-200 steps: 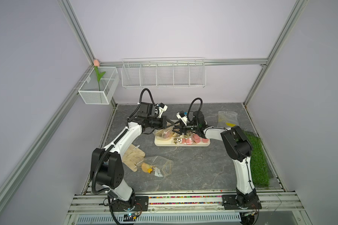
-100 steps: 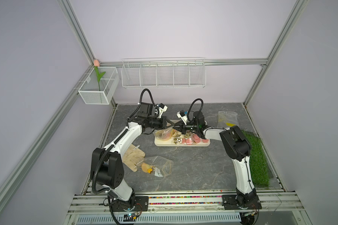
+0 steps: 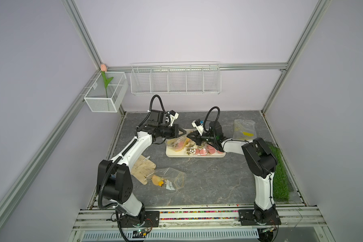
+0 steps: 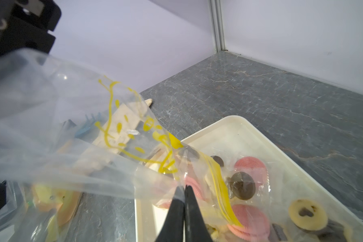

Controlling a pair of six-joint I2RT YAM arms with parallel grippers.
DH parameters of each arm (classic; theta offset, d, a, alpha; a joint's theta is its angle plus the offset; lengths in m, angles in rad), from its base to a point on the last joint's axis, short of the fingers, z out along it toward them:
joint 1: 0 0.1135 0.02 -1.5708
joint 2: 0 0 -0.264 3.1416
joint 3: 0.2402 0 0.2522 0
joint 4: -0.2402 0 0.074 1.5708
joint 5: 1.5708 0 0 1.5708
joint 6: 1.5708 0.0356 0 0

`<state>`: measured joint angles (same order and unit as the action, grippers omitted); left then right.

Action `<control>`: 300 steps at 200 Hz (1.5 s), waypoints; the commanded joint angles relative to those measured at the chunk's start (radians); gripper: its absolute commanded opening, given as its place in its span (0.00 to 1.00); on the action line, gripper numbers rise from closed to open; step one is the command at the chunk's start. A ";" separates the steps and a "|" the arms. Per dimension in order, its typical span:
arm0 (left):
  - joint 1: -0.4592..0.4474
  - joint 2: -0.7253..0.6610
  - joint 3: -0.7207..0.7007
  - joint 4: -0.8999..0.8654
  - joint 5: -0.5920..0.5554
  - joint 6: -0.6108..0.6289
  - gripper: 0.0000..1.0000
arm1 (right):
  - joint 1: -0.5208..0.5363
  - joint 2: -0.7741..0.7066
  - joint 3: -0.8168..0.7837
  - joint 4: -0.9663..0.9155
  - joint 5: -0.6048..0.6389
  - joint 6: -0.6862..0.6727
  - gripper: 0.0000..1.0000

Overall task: Pour cookies out of the ziploc bag
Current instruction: 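Pour the cookies out of the ziploc bag onto the tray.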

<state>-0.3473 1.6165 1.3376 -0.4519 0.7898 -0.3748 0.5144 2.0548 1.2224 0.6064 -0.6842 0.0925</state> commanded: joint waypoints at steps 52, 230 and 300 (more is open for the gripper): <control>-0.022 -0.011 0.065 0.053 0.031 -0.047 0.00 | 0.008 -0.115 -0.051 -0.024 0.107 -0.023 0.07; -0.025 0.046 0.099 0.026 0.079 0.019 0.00 | -0.017 -0.108 -0.067 -0.069 0.011 -0.067 0.73; -0.017 0.063 0.170 -0.004 0.045 0.056 0.00 | -0.018 -0.133 -0.090 -0.077 0.001 -0.042 0.85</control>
<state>-0.3668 1.6615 1.4582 -0.4545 0.8310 -0.3462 0.5007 1.9598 1.1618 0.5209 -0.6712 0.0452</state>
